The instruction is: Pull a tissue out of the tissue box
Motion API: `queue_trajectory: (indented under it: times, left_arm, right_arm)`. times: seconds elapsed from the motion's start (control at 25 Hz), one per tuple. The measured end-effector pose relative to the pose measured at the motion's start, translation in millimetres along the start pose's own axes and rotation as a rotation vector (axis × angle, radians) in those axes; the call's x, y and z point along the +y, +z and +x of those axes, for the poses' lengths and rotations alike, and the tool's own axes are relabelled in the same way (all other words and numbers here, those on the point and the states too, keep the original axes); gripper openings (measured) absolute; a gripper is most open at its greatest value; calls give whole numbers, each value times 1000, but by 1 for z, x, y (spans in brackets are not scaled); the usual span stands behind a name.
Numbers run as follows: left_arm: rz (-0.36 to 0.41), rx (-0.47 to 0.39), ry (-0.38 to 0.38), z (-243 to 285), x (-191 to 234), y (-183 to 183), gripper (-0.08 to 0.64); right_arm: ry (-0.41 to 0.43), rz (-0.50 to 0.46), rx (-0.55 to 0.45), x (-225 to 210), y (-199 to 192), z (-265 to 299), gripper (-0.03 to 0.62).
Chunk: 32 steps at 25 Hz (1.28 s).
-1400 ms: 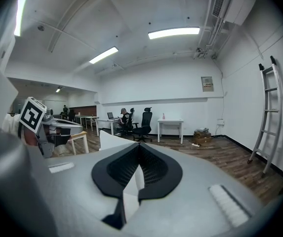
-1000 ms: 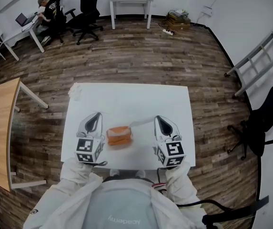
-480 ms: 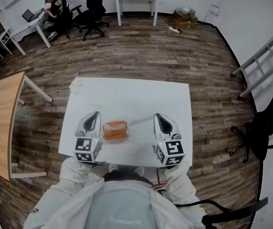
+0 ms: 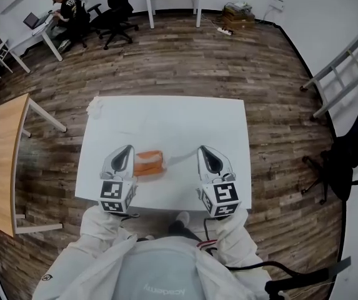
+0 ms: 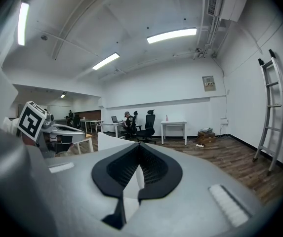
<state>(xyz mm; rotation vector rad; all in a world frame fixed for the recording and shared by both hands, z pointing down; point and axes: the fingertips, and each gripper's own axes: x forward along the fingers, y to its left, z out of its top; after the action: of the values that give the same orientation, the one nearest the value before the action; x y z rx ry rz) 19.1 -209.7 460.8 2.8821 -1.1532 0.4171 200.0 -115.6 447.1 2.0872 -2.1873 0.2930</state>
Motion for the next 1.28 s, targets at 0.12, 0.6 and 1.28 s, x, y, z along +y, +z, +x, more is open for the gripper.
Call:
queue_trajectory:
  times: [0.12, 0.6, 1.28]
  left_arm:
    - [2, -4, -19, -5, -2, -2, 0]
    - [-9, -27, -65, -41, 17, -12, 0]
    - [-24, -72, -122, -96, 23, -27, 0]
  right_arm:
    - [-23, 0, -2, 3, -1, -7, 0]
    - [-94, -14, -8, 38, 0, -27, 0]
    - [-168, -37, -20, 86, -4, -65, 0]
